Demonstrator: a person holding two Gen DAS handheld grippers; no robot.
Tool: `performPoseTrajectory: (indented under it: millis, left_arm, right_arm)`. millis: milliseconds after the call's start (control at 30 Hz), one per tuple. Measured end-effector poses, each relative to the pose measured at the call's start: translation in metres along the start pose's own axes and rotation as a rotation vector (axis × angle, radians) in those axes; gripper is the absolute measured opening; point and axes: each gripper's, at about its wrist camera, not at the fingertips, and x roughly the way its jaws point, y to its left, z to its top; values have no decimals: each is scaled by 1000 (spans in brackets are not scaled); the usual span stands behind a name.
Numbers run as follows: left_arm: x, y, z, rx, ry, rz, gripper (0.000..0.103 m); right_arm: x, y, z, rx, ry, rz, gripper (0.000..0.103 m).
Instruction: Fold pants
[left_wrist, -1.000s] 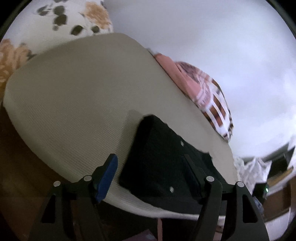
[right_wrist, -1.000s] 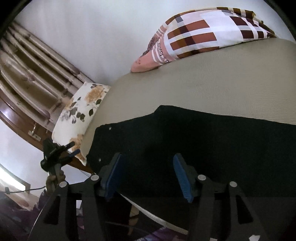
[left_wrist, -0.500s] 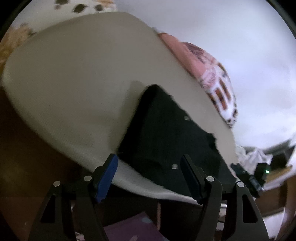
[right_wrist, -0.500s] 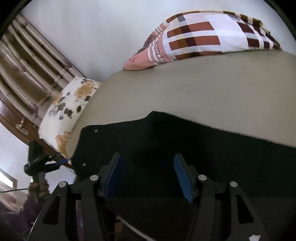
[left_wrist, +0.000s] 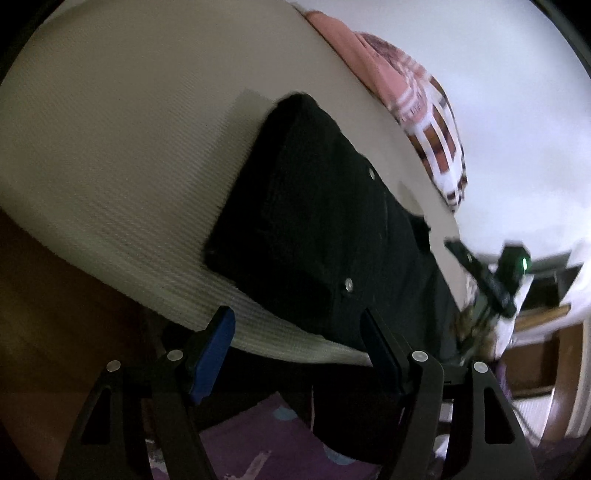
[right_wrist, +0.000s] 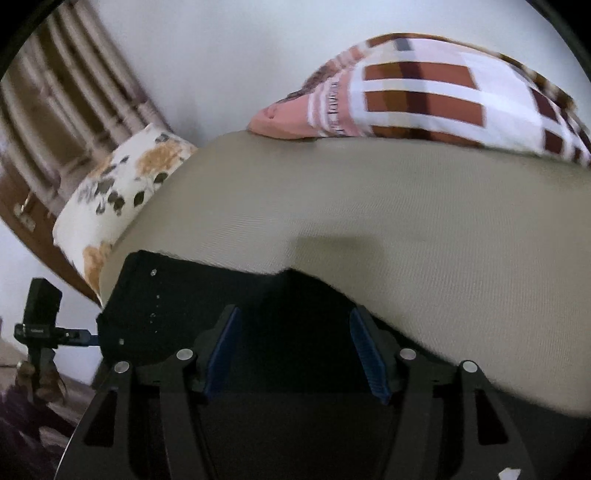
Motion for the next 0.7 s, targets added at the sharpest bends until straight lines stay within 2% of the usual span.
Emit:
performPoseTrajectory:
  millis: [133,167,200,233,300,367,467,533,700]
  left_arm:
    - [5,-7,-2,43,12,23,71]
    - [6,-7,-2,46,14,26,71]
    - [6,-6,-3,45,15,27,71]
    - [6,-4,-2,41,16,28,71]
    - [8,-1,-1,26,13,28,71]
    - [7,3,-1,4,10,13,71]
    - [3,9,-2,-9,-6,-1,71]
    - [1,10,-2,-10,-15,-4,71]
    - [-10,12,1,-16,-77,-10,71]
  right_arm:
    - [38,-4,12,-59,116,28,58]
    - [47,-5,13,-62,153,59,54]
    - [54,-5,14,-64,190,117,44]
    - [58,-2,14,-84,204,142,39]
    - [63,5,15,-139,216,142,34]
    - [66,4,17,-136,211,151,31]
    - [69,-1,22,-124,176,118,16]
    - [71,-3,21,-111,146,102,14]
    - [69,0,21,-110,58,-3,9]
